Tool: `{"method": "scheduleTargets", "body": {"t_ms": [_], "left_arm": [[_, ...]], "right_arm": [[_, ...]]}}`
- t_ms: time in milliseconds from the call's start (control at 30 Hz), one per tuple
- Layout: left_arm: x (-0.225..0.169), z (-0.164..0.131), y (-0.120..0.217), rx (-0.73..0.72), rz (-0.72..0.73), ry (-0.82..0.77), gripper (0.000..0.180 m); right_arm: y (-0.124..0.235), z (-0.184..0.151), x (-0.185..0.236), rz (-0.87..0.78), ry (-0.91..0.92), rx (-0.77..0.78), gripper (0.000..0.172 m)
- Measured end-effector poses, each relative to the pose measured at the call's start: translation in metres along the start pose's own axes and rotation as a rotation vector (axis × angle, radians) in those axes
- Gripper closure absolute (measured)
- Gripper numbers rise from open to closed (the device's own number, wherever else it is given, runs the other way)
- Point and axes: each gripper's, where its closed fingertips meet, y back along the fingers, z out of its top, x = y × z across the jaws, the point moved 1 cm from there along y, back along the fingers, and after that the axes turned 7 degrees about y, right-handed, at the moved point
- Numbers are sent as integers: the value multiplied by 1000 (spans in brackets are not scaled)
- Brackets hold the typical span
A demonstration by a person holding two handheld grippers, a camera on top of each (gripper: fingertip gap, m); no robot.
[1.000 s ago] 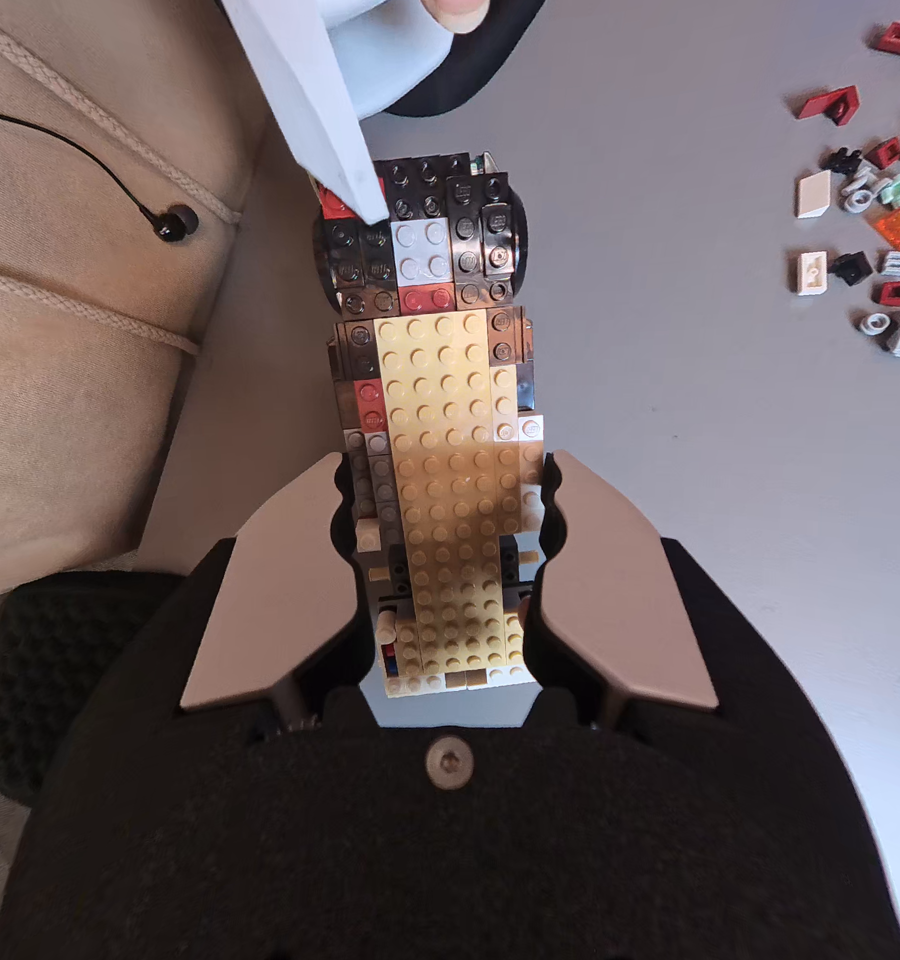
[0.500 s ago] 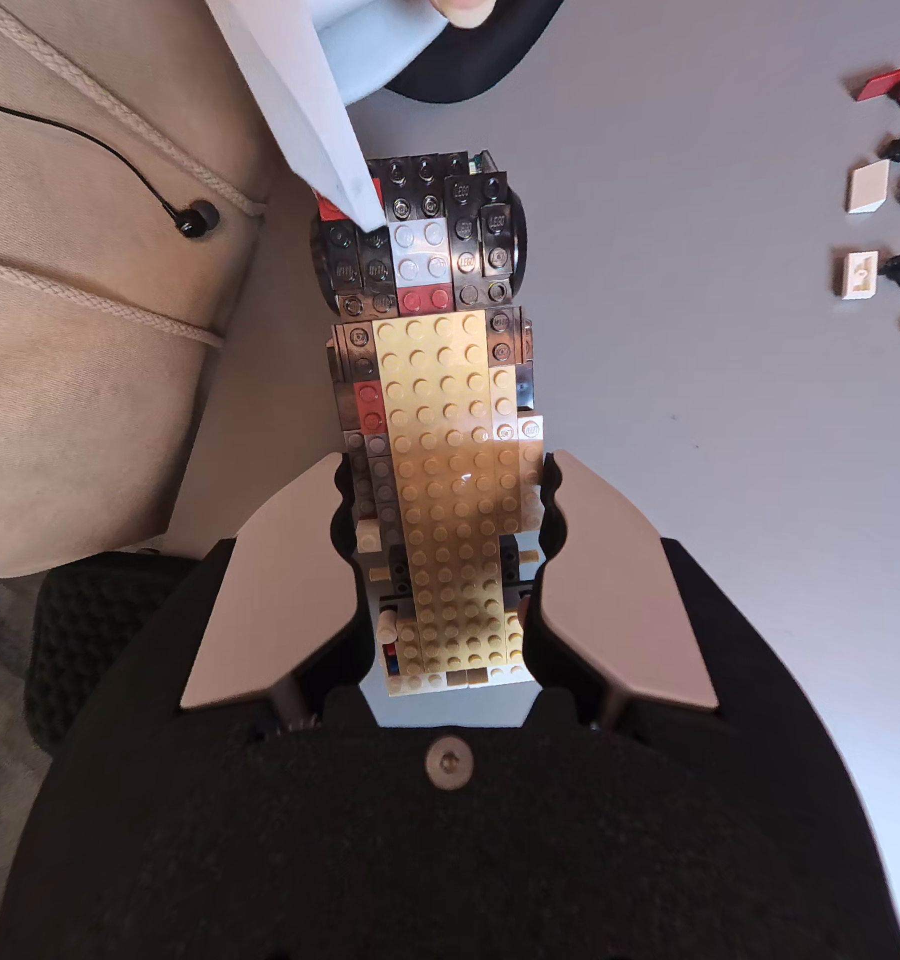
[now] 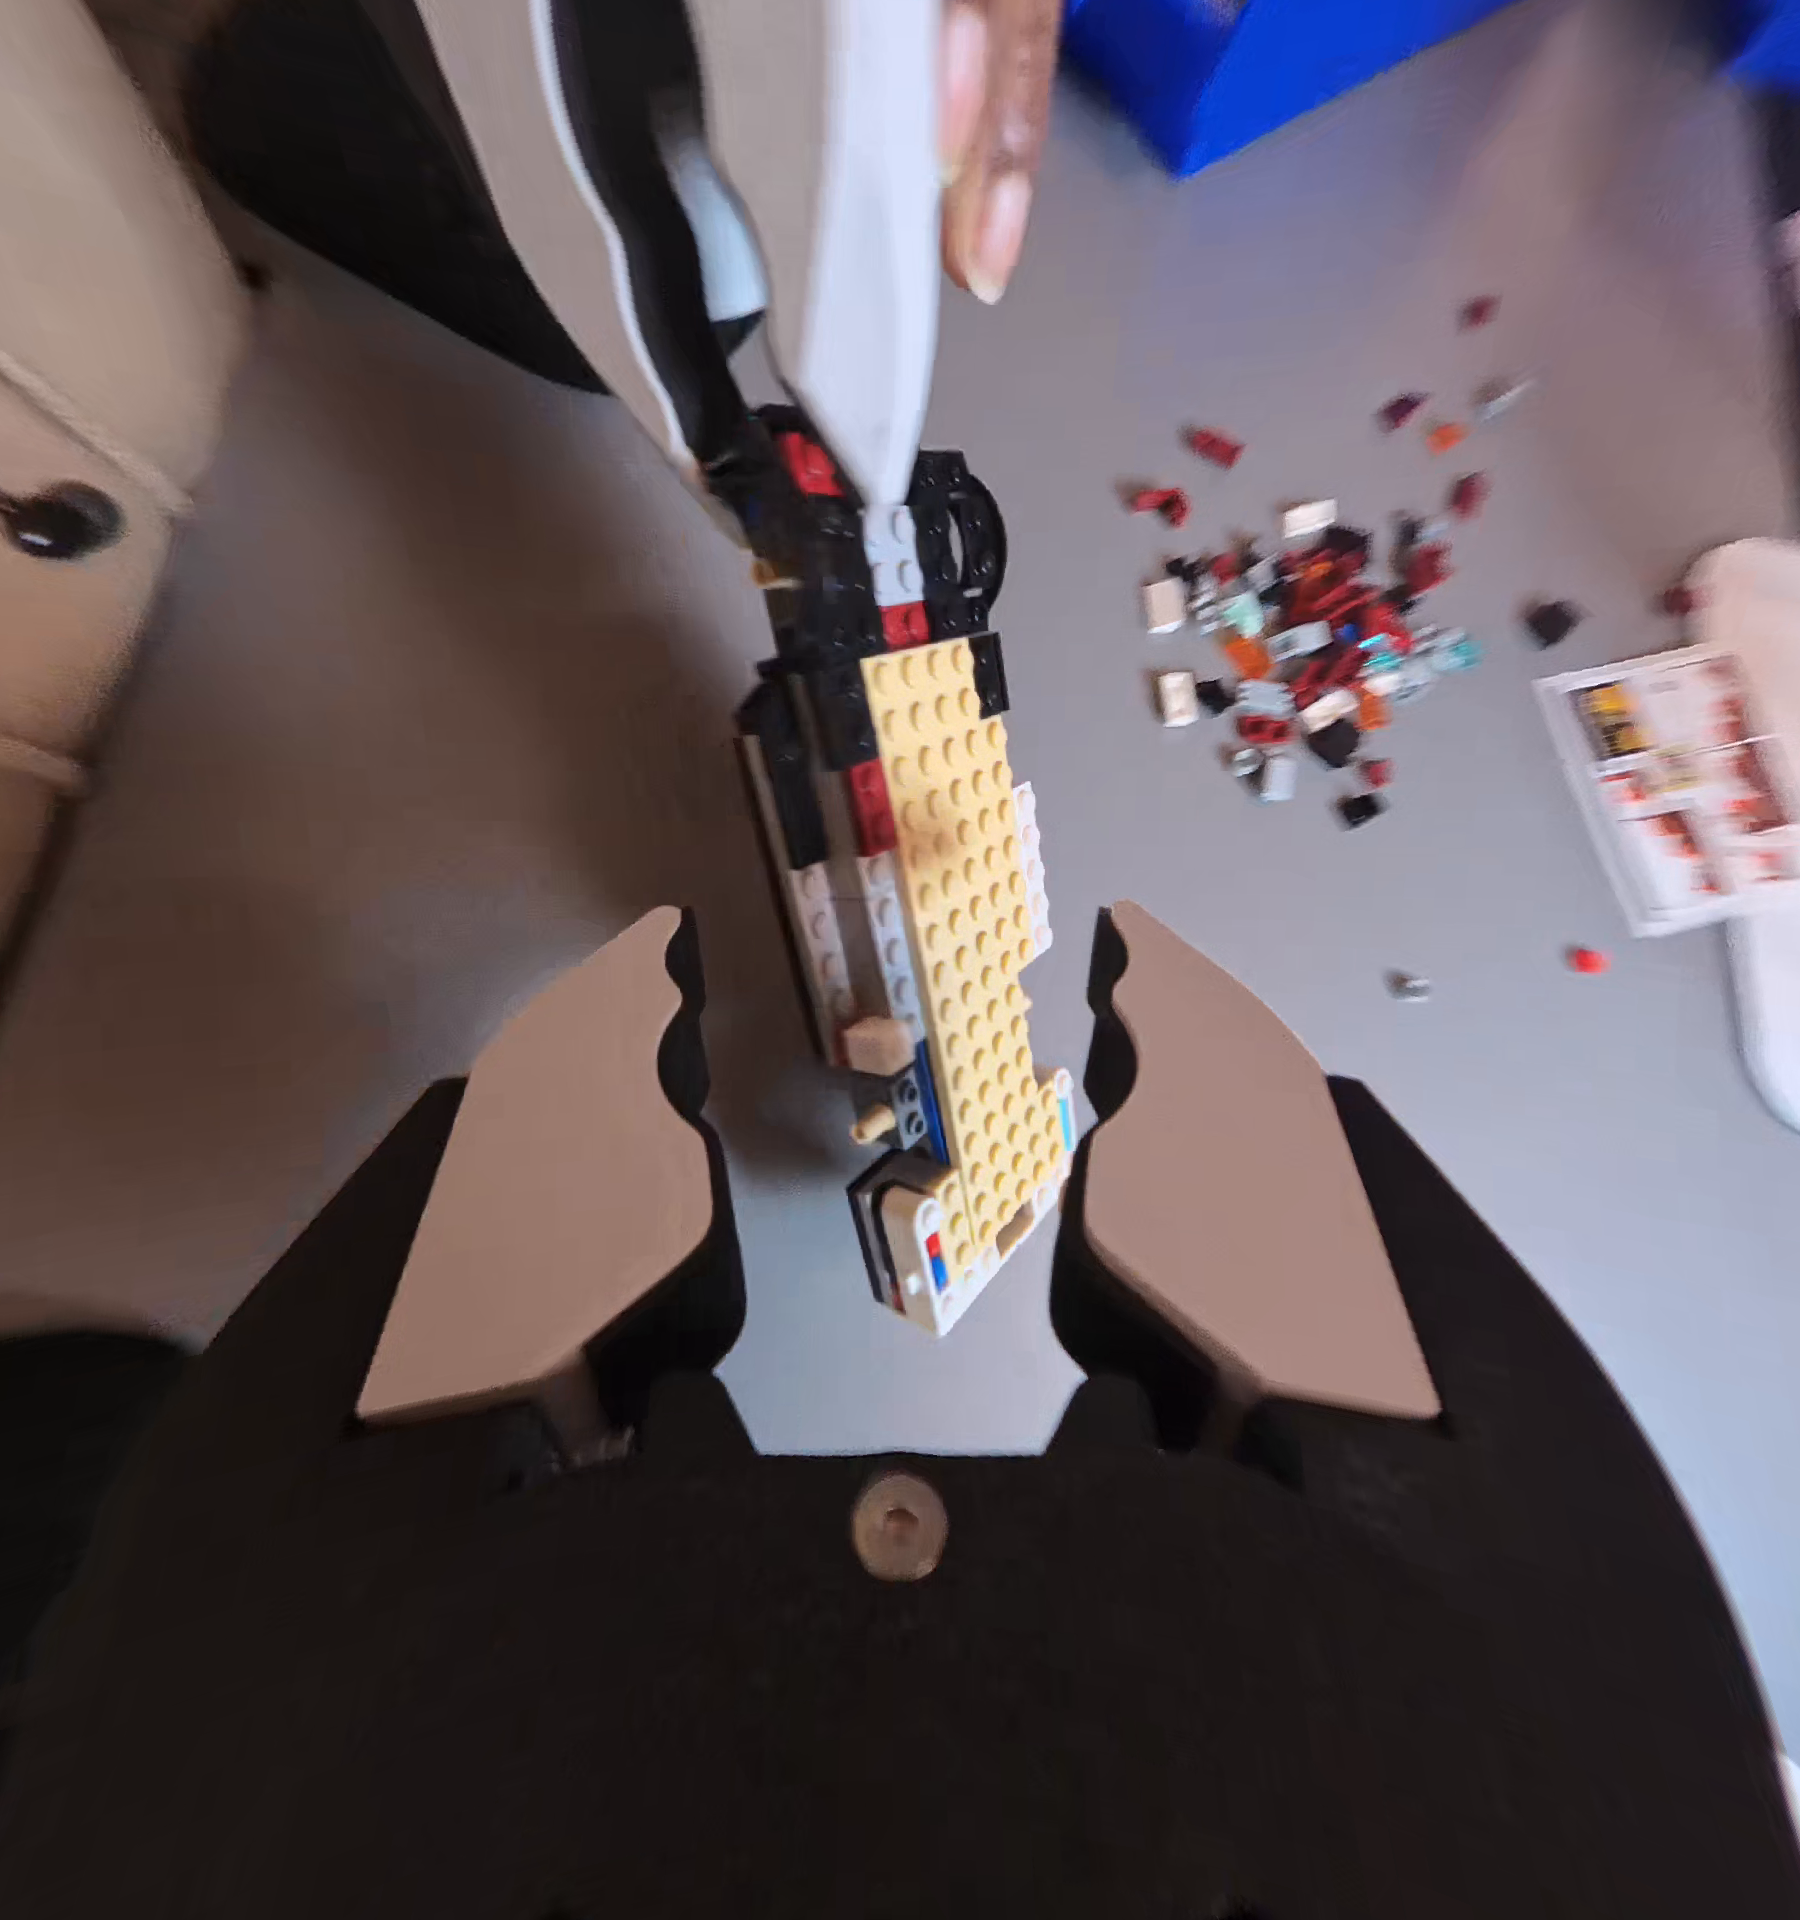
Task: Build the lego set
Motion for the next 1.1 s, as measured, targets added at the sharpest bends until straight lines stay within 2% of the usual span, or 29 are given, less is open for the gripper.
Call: {"method": "scheduleTargets", "body": {"t_ms": [167, 267, 300, 533, 633, 767, 933, 1100], "left_arm": [[6, 7, -4, -22, -20, 54, 157], [9, 13, -9, -8, -23, 33, 157], [11, 13, -10, 8, -19, 21, 157], [17, 18, -11, 5, -28, 50, 156], [21, 21, -13, -19, -16, 83, 146], [23, 24, -12, -47, -11, 82, 143], [20, 27, -16, -60, 30, -11, 154], [20, 27, -18, -38, 46, -62, 155]], "right_arm": [[-13, 18, 4, -392, 218, 0, 111], [-12, 25, -2, -537, 308, -27, 148], [-12, 24, -4, -554, 324, -19, 148], [-7, 23, -9, -566, 263, -139, 149], [-4, 23, -10, -561, 244, -185, 149], [-2, 23, -10, -559, 235, -219, 149], [-1, 24, -9, -542, 221, -244, 149], [-2, 22, -9, -533, 208, -232, 149]]}}
